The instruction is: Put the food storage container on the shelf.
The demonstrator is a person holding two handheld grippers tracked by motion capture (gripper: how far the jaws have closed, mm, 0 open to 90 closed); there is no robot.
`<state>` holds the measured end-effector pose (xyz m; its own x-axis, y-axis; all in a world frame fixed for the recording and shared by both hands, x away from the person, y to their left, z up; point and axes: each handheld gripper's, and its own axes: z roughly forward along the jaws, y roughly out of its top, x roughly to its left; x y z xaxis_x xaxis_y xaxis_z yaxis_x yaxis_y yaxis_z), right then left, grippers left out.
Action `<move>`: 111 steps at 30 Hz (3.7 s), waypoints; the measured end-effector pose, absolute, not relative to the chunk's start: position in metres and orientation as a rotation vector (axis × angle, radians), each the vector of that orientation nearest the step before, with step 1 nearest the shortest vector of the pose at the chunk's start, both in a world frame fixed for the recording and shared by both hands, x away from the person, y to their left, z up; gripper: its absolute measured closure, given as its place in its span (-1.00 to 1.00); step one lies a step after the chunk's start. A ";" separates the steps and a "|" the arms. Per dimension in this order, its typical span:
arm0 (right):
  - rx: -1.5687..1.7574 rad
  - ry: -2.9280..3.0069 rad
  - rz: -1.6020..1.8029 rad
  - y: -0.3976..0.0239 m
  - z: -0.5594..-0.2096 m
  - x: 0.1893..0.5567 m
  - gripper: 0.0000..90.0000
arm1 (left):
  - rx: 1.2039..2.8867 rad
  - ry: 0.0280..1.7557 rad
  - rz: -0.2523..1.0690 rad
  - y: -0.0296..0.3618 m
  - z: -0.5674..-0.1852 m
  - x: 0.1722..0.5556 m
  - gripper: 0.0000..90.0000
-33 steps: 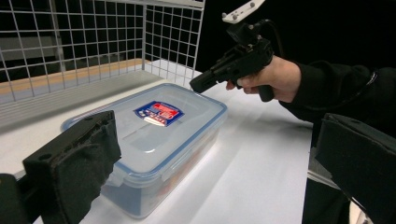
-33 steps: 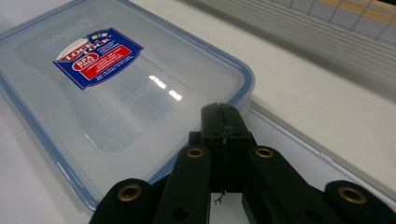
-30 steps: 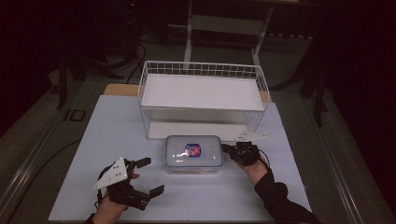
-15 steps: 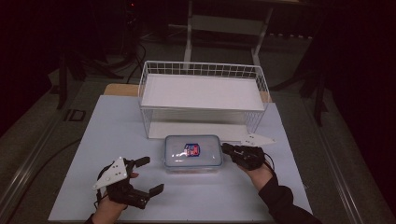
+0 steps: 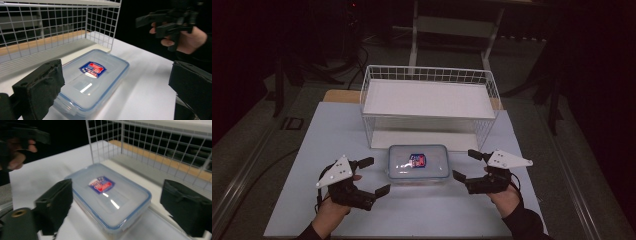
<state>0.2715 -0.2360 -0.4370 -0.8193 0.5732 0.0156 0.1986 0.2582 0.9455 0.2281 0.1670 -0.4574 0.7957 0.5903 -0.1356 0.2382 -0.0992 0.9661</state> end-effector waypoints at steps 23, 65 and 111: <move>0.664 2.096 1.569 -0.241 -0.422 0.269 -0.56 | 1.741 0.906 0.171 0.156 -0.455 0.297 -1.00; 0.712 2.168 1.519 -0.232 -0.434 0.264 -0.79 | 1.714 1.205 -0.383 0.172 -0.528 0.347 -0.11; 1.147 2.570 1.561 -0.233 -0.499 0.322 0.04 | 1.796 0.958 -0.221 0.169 -0.510 0.304 0.29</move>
<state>0.3222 -0.2333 -0.4992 -0.7434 0.5312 0.4064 0.6056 0.2768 0.7461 0.3045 0.1688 -0.5097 0.6638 0.5023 -0.5542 0.6946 -0.1393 0.7058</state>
